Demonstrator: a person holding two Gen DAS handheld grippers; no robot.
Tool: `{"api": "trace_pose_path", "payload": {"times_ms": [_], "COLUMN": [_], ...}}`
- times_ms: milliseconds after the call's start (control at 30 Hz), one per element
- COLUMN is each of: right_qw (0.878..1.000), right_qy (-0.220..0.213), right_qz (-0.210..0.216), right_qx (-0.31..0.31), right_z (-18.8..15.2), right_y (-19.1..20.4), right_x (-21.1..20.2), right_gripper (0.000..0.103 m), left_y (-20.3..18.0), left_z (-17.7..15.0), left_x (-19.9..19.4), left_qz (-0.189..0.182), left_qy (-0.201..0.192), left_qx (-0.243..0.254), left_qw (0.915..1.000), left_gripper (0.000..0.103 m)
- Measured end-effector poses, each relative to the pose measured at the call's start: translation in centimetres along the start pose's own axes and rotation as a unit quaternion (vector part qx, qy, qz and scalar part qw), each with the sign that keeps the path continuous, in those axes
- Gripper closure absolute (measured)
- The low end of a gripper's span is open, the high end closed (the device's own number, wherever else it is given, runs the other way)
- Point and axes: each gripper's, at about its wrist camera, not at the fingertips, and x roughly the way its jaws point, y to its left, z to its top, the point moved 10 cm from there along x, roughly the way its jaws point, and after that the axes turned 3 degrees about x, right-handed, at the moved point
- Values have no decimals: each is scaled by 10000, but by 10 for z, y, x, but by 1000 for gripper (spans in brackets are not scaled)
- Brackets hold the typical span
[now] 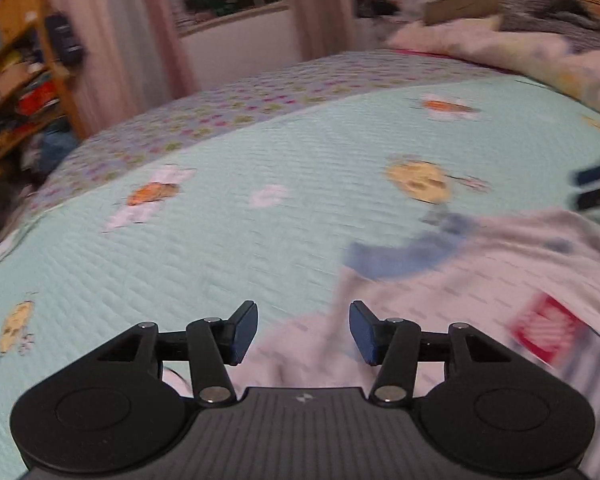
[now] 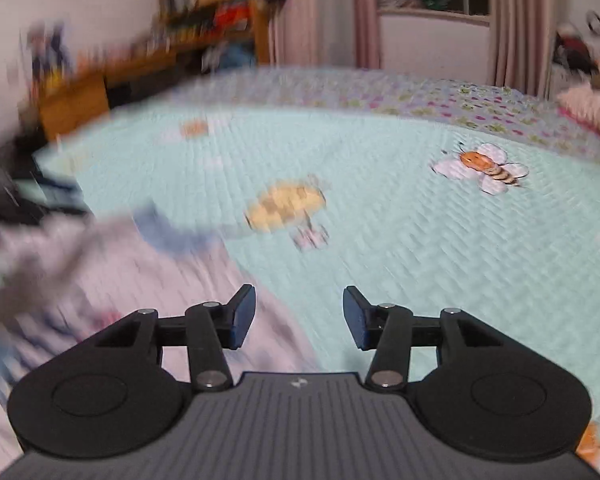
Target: Fold clothes
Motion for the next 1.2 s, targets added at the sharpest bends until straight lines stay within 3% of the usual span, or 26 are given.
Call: {"api": "trace_pose_path", "payload": {"times_ms": [67,133,267,367,433,533,600,667,767,833,867,933,967,1000,1067,1133,1200], "right_qw": [9994,9994,9982,9961,9968,9992,9992,9996,9980,9956,9943,9883,9856,9869,9888,9738,9624], "right_qy": [202,155,233,367,339,230,388,247,177,83,-96,-549,-754,-943,-1042,-1037,-1019], "right_qz": [-193,-258,536,744,602,-15,124,98,246,-43,-405,-1278,-1444,-1211,-76,1062,1647], "right_qx": [-223,-147,138,-289,-400,-316,-3,-21,550,928,980,632,463,505,1070,1720,1905], "right_z": [-8,-9,-18,-28,-24,-14,-17,-16,-18,-15,-14,-10,-9,-10,-20,-31,-42], "right_y": [-3,-12,7,34,36,10,2,1,-7,-12,-14,-7,4,21,62,102,131], "right_x": [10,17,33,33,32,35,45,46,40,27,15,-15,-29,-42,-53,-61,-56], "right_gripper": [53,52,54,95,99,99,99,97,82,63,55,53,51,47,39,38,38], "left_y": [-23,-42,-50,-45,-40,-39,-40,-40,-35,-25,-20,-10,2,17,51,80,96], "left_z": [-12,-24,-43,-49,-51,-55,-54,-55,-55,-53,-52,-50,-50,-52,-57,-60,-54], "left_x": [-6,-5,6,10,12,14,14,14,12,-2,-9,-23,-34,-44,-55,-52,-41], "left_qz": [-62,-116,-126,-114,-175,-190,-107,-53,-65,-6,23,82,129,235,528,614,633], "left_qy": [69,168,317,274,260,190,164,152,160,1,-78,-240,-402,-540,-657,-560,-404], "left_qx": [330,588,570,338,134,-6,66,70,-85,-284,-383,-586,-804,-1065,-1609,-2003,-1989], "left_qw": [9994,9981,9978,9990,9994,9996,9998,9998,9998,9996,9992,9980,9959,9926,9834,9762,9771], "left_gripper": [37,37,36,27,25,25,24,21,18,19,19,18,16,13,11,13,19]}}
